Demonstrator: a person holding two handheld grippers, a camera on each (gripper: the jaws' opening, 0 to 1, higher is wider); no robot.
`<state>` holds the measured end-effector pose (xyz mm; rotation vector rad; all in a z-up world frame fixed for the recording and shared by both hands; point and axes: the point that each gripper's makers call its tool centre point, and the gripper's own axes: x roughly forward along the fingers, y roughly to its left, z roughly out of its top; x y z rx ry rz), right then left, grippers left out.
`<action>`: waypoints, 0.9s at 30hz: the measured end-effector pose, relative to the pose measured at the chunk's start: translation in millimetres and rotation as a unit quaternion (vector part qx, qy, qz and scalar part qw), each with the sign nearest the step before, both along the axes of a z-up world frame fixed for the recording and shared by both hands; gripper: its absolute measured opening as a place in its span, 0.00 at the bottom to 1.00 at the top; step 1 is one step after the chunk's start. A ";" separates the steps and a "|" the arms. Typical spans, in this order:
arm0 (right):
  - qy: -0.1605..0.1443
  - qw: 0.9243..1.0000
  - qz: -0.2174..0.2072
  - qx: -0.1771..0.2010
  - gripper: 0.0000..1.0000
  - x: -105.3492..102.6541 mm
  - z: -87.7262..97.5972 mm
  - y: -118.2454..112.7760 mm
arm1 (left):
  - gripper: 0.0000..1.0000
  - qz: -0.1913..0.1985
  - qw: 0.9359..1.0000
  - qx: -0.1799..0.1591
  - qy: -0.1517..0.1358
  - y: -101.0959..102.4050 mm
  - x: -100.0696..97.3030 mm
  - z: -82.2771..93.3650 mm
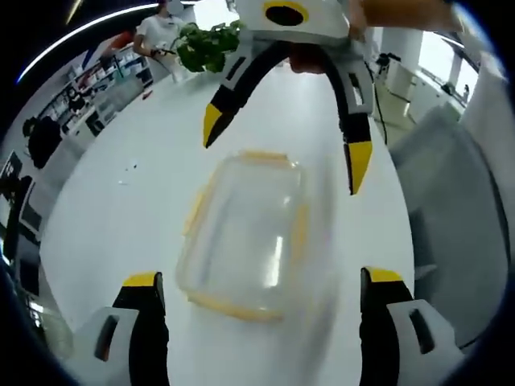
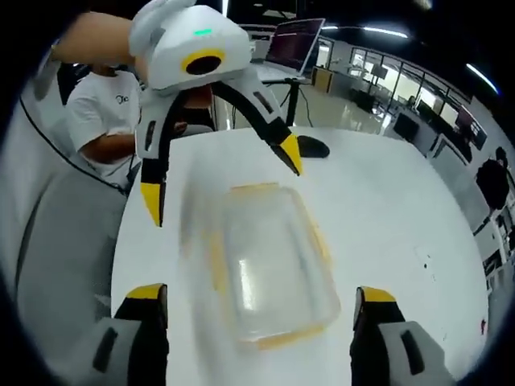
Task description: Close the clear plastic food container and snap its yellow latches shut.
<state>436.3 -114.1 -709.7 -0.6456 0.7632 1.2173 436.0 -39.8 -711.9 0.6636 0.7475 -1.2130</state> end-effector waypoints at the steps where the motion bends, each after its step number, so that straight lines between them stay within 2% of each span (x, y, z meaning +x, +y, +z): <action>1: -0.001 1.000 -0.004 0.004 0.96 -1.2 1.0 -0.5 | 0.99 0.011 1.000 -0.010 -0.001 -0.2 0.5 2.1; 5: -0.003 1.000 -0.022 0.021 0.95 -4.9 5.2 -1.6 | 0.99 0.017 1.000 -0.017 -0.004 2.6 -6.0 3.9; 12: -0.011 0.998 -0.042 0.047 0.95 -13.6 14.3 -5.0 | 0.99 0.047 0.997 -0.062 -0.011 3.4 -11.7 17.7; 20: -0.019 0.995 -0.061 0.074 0.94 -24.0 24.3 -7.8 | 0.99 0.072 0.993 -0.091 -0.013 9.6 -19.9 26.7; 27: -0.032 0.989 -0.094 0.110 0.94 -31.4 36.2 -17.7 | 0.99 0.085 0.990 -0.113 -0.017 8.1 -30.4 35.9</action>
